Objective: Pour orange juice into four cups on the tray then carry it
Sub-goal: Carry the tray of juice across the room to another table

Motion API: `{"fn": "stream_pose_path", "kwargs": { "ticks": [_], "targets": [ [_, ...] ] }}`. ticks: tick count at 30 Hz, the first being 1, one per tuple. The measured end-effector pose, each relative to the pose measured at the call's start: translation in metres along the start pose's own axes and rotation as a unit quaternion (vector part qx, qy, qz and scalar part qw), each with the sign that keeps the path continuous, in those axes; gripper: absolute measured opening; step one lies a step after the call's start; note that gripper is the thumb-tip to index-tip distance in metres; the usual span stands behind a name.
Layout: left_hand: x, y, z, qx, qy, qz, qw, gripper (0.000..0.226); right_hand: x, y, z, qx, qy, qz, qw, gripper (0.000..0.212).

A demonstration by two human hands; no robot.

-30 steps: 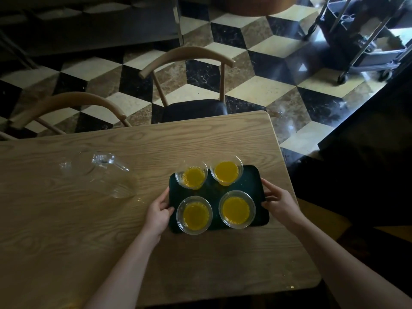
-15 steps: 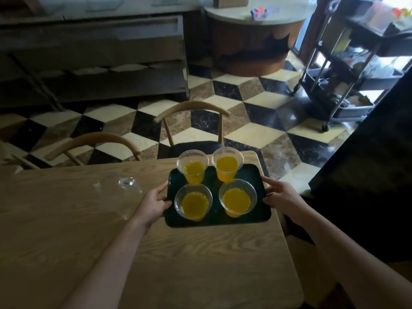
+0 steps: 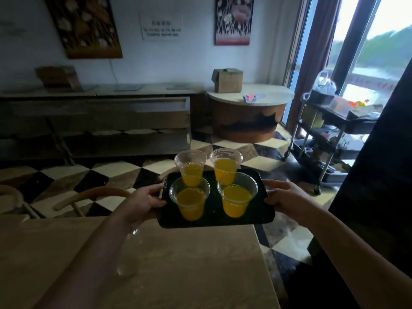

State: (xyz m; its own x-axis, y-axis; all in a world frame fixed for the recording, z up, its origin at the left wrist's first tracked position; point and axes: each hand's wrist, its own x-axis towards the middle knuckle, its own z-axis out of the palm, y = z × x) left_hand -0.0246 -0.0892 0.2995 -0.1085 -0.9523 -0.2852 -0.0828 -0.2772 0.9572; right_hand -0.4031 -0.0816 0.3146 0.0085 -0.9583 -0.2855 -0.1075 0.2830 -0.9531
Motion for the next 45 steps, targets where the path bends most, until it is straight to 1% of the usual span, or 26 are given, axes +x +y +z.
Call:
{"fn": "stream_pose_path", "kwargs": {
  "ticks": [5,9,11,14,16,21,23,26,28,31,36,38,41,45],
  "targets": [
    [-0.014,0.037,0.001,0.009,0.010,0.036,0.999,0.044,-0.016,-0.042,-0.006,0.009,-0.007,-0.026,1.000,0.048],
    [-0.028,0.067,0.001,0.010,0.010,0.037,0.999,0.039,-0.029,-0.070,-0.010,0.048,0.002,-0.031,0.998,0.040],
    [-0.031,0.080,-0.002,0.010,0.022,0.049,0.999,0.037,-0.037,-0.082,-0.011,0.068,-0.003,-0.040,0.997,0.038],
    [-0.041,0.106,-0.002,0.022,0.042,0.067,0.997,0.035,-0.043,-0.101,-0.016,0.062,0.013,-0.061,0.996,0.038],
    [-0.051,0.125,0.001,0.024,0.064,0.077,0.995,0.031,-0.051,-0.116,-0.020,0.078,0.021,-0.067,0.994,0.036],
    [-0.073,0.164,0.007,-0.023,0.085,0.120,0.989,0.027,-0.076,-0.150,-0.024,0.140,0.003,-0.098,0.985,0.026],
    [-0.083,0.174,0.009,-0.046,0.092,0.137,0.985,0.025,-0.083,-0.161,-0.027,0.161,-0.014,-0.114,0.980,0.028],
    [-0.098,0.190,0.009,-0.069,0.102,0.160,0.979,0.024,-0.094,-0.176,-0.029,0.165,-0.035,-0.131,0.977,0.039],
    [-0.111,0.201,0.012,-0.080,0.107,0.171,0.976,0.021,-0.103,-0.187,-0.029,0.170,-0.056,-0.135,0.975,0.039],
    [-0.130,0.214,0.015,-0.073,0.098,0.199,0.972,0.018,-0.117,-0.201,-0.028,0.171,-0.087,-0.137,0.972,0.034],
    [-0.150,0.228,0.012,-0.088,0.074,0.222,0.968,0.017,-0.125,-0.220,-0.029,0.163,-0.044,-0.157,0.973,0.029],
    [-0.155,0.229,0.011,-0.094,0.063,0.235,0.965,0.018,-0.129,-0.224,-0.029,0.166,-0.037,-0.163,0.972,0.030],
    [-0.166,0.230,0.013,-0.097,0.069,0.241,0.963,0.019,-0.138,-0.227,-0.026,0.161,-0.050,-0.176,0.970,0.026],
    [-0.180,0.225,0.010,-0.116,0.101,0.237,0.959,0.019,-0.146,-0.231,-0.019,0.160,-0.063,-0.185,0.968,0.021]
  ]
}}
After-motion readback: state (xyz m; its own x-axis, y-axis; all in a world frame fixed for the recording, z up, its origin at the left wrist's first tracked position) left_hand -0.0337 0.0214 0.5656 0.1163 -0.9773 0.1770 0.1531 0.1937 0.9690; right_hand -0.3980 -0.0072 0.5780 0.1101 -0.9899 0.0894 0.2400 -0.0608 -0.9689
